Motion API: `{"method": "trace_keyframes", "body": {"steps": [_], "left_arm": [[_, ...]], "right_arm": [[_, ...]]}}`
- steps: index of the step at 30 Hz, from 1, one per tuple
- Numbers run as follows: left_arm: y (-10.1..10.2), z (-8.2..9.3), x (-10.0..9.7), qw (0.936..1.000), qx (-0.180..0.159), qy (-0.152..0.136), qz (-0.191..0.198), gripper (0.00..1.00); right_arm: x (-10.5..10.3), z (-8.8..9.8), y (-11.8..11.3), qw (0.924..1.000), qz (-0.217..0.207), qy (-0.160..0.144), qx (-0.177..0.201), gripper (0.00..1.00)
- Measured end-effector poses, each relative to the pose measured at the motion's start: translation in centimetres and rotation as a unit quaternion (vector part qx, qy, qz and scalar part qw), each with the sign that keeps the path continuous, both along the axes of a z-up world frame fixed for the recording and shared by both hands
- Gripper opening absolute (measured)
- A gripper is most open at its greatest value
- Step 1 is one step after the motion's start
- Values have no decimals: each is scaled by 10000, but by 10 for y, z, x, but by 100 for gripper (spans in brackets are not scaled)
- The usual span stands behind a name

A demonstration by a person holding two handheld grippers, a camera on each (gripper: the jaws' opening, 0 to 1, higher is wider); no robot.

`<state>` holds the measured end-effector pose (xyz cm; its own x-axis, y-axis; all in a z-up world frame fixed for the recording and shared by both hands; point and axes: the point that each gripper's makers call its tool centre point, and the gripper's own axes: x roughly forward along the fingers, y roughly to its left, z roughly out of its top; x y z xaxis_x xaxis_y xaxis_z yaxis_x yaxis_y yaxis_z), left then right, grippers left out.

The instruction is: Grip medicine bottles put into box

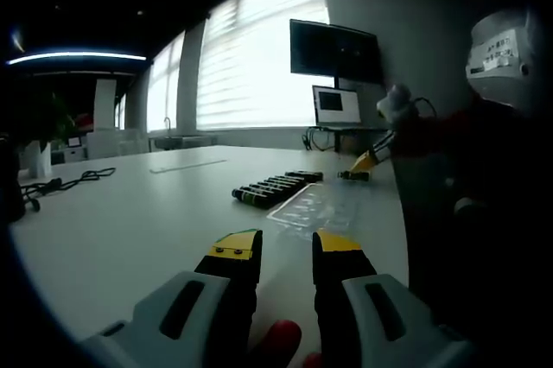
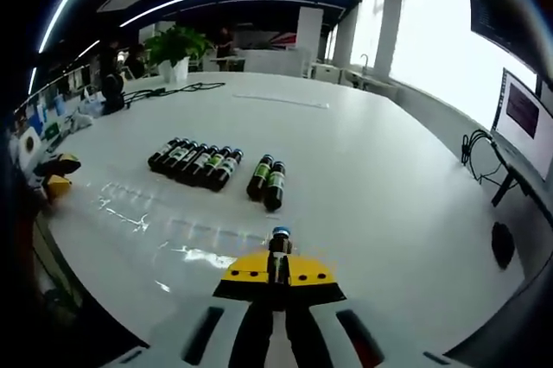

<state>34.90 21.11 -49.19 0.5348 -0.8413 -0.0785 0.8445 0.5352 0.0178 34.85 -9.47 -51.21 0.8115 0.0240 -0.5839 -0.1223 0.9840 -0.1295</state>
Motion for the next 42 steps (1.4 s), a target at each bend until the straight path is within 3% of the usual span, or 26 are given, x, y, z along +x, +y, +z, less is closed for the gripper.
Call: {"method": "trace_keyframes", "body": {"steps": [21, 29, 42], "left_arm": [[-1, 0, 0, 10000, 13, 9, 7, 18], [-1, 0, 0, 10000, 4, 7, -6, 18], [-1, 1, -1, 10000, -8, 2, -12, 18]], "right_arm": [[1, 0, -1, 9996, -201, -149, -94, 1], [1, 18, -6, 9986, -333, -419, -29, 1], [5, 23, -1, 9985, -75, -526, 115, 2]]}}
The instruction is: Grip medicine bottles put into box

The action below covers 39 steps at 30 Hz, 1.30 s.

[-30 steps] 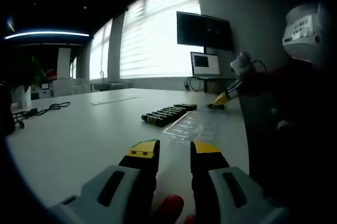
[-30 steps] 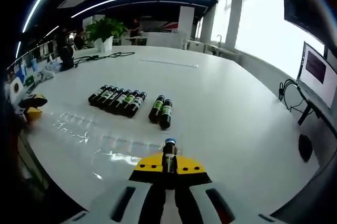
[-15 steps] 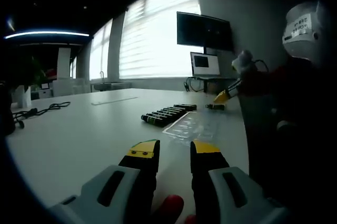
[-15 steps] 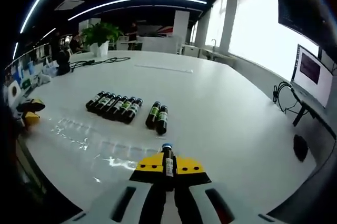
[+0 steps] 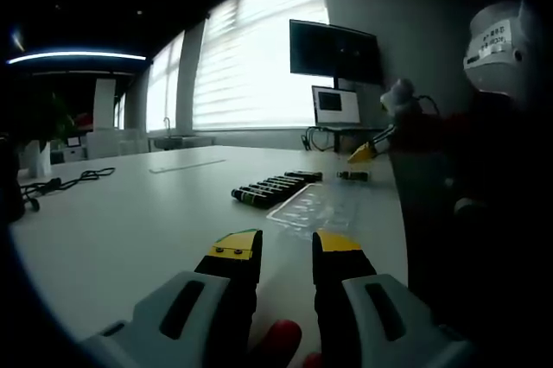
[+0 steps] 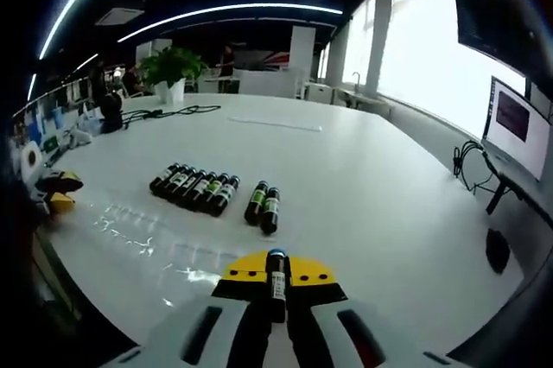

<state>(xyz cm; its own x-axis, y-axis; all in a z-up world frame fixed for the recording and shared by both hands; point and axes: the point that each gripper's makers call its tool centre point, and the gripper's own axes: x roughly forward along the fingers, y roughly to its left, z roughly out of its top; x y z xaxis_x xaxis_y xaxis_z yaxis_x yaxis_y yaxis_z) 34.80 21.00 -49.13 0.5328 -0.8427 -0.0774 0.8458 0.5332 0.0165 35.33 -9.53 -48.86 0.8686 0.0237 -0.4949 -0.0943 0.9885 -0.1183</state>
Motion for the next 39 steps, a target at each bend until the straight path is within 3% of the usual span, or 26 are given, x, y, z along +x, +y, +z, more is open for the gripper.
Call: {"method": "trace_keyframes", "body": {"steps": [17, 39], "left_arm": [[0, 0, 0, 10000, 0, 1, -1, 18], [-1, 0, 0, 10000, -15, 8, -14, 18]], "right_arm": [[14, 10, 2, 9994, 290, -161, -44, 4], [31, 17, 8, 9975, 621, -124, -299, 4]]}}
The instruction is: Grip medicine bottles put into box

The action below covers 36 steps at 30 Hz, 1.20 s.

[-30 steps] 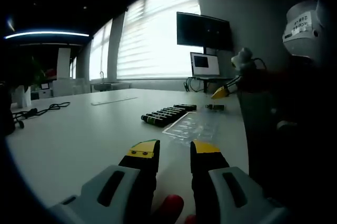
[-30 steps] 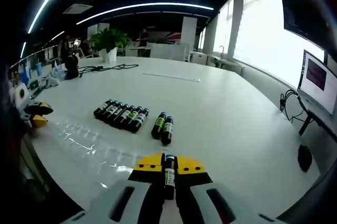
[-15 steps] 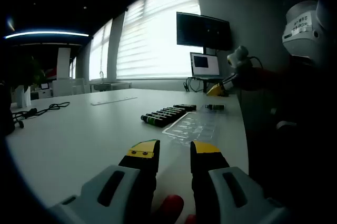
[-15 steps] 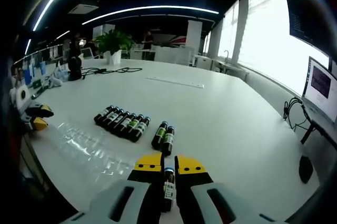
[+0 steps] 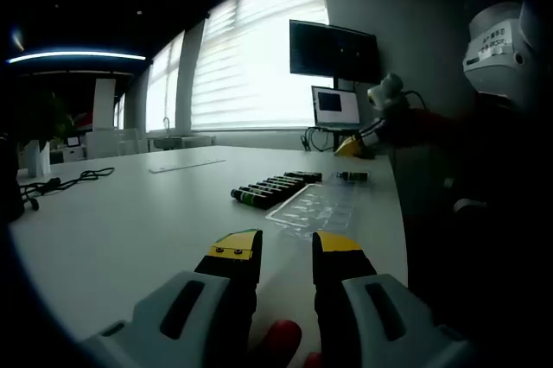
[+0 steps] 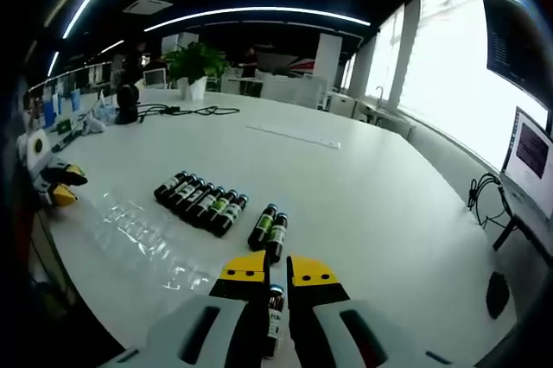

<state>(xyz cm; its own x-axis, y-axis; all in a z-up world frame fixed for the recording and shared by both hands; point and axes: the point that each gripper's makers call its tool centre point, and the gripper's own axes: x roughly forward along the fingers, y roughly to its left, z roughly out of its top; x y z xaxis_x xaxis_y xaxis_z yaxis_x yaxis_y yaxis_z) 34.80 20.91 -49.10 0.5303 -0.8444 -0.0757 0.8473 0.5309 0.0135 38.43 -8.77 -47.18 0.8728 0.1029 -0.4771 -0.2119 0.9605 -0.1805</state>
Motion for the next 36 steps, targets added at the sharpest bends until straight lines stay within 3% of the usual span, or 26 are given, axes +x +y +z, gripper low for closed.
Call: {"method": "trace_keyframes", "body": {"steps": [36], "left_arm": [[1, 0, 1, 10000, 10, -1, 4, 18]], "right_arm": [[11, 5, 0, 9998, 115, -48, -145, 3]]}}
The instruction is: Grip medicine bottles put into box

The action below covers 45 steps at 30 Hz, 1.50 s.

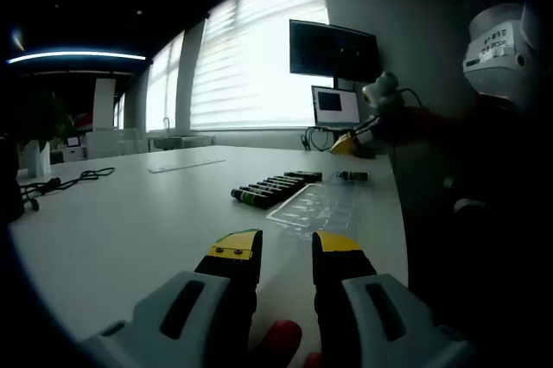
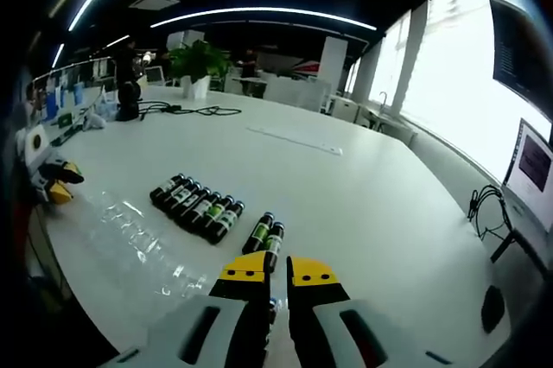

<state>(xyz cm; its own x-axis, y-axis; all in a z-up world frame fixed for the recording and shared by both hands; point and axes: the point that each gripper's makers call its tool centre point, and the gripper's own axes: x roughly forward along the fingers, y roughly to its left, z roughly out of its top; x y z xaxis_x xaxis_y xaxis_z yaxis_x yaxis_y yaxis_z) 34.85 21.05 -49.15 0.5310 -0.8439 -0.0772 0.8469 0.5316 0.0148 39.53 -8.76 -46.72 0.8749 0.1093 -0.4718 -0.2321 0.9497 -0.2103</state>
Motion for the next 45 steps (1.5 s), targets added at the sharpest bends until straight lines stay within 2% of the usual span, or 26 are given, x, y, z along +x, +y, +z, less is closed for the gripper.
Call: {"method": "trace_keyframes", "body": {"steps": [45], "left_arm": [[-1, 0, -1, 10000, -3, 3, -18, 18]], "right_arm": [[10, 3, -2, 10000, 76, -4, -53, 4]]}}
